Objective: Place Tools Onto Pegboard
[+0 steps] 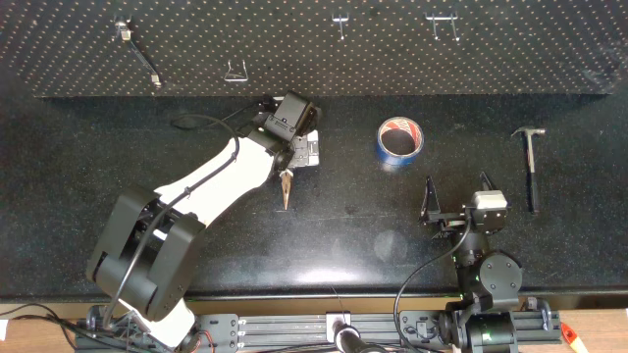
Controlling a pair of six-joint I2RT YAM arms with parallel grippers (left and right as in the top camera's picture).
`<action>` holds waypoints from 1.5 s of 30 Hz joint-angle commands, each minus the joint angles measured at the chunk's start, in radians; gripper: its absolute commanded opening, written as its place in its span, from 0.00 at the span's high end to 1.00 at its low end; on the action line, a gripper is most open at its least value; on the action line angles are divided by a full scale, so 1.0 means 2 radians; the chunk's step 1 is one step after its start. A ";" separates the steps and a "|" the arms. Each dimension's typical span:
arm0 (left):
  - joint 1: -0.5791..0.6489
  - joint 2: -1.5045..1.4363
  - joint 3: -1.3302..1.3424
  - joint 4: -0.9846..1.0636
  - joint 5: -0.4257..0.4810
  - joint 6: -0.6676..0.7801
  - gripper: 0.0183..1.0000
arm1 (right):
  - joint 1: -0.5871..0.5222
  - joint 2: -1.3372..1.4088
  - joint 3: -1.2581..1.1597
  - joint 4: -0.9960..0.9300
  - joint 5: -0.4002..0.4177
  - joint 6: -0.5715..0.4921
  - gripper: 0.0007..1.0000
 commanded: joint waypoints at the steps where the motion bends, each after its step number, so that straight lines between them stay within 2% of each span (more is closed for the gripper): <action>1: 0.000 0.013 0.009 -0.003 -0.020 -0.003 0.04 | 0.002 -0.003 -0.002 -0.001 -0.001 -0.005 0.05; 8: -0.001 0.023 0.009 -0.011 -0.020 -0.001 0.12 | 0.002 -0.003 -0.002 -0.001 -0.001 -0.005 0.05; 15: -0.004 0.024 0.009 -0.009 -0.020 -0.006 0.37 | 0.002 -0.003 -0.002 -0.002 -0.001 -0.005 0.05; 37: -0.003 0.024 0.009 0.001 -0.011 -0.019 0.51 | 0.002 -0.003 -0.002 -0.001 -0.001 -0.005 0.05; 42: -0.003 0.024 0.009 0.004 -0.011 -0.019 0.60 | 0.002 -0.003 -0.002 -0.002 -0.001 -0.005 0.05; 45: -0.003 0.024 0.009 0.004 -0.011 -0.019 0.72 | 0.002 -0.003 -0.002 -0.001 -0.001 -0.005 0.05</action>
